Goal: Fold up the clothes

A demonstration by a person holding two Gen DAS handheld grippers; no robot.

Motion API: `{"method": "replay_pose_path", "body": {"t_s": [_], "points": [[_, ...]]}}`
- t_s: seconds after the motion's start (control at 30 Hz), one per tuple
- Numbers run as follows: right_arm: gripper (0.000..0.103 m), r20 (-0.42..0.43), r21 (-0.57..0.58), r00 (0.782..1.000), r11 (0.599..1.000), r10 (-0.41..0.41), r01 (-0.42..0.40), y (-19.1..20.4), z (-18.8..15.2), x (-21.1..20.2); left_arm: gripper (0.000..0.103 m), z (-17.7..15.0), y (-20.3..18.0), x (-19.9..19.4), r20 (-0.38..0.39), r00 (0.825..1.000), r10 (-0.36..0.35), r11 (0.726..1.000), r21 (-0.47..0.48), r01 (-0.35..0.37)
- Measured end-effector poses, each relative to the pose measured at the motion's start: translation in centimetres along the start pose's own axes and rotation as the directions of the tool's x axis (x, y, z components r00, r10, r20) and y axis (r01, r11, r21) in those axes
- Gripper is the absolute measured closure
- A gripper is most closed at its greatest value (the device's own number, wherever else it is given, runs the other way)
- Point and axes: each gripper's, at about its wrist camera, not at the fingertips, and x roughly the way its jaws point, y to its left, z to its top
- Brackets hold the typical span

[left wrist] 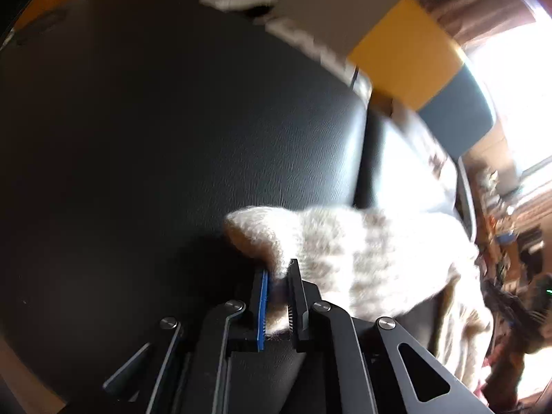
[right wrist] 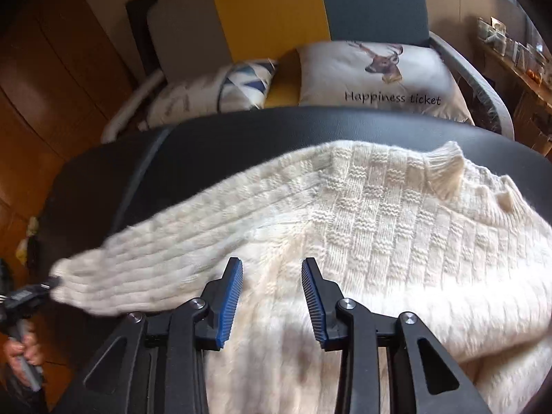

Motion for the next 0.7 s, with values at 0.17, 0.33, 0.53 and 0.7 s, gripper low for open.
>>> {"method": "replay_pose_path", "body": {"t_s": [0.17, 0.33, 0.53, 0.7], "points": [[0.067, -0.068, -0.019, 0.992, 0.994, -0.110, 0.108, 1.4, 0.6, 4.7, 0.093, 2.1, 0.7, -0.8, 0.053, 0.999, 0.008, 0.999, -0.037, -0.006], [0.072, -0.057, 0.038, 0.995, 0.995, -0.087, 0.089, 4.0, 1.6, 5.8, 0.093, 3.9, 1.1, -1.8, 0.134, 0.991, 0.007, 1.000, -0.024, -0.004], [0.069, -0.066, 0.097, 0.997, 0.994, -0.041, 0.047, 7.0, 3.1, 6.6, 0.093, 8.5, 2.7, -1.4, 0.153, 0.985, 0.080, 0.996, -0.063, -0.071], [0.069, -0.018, 0.121, 0.984, 0.977, 0.177, -0.173, 6.6, 1.6, 1.8, 0.086, 9.9, 6.1, 0.8, 0.013, 0.986, 0.165, 0.977, -0.142, -0.161]]}}
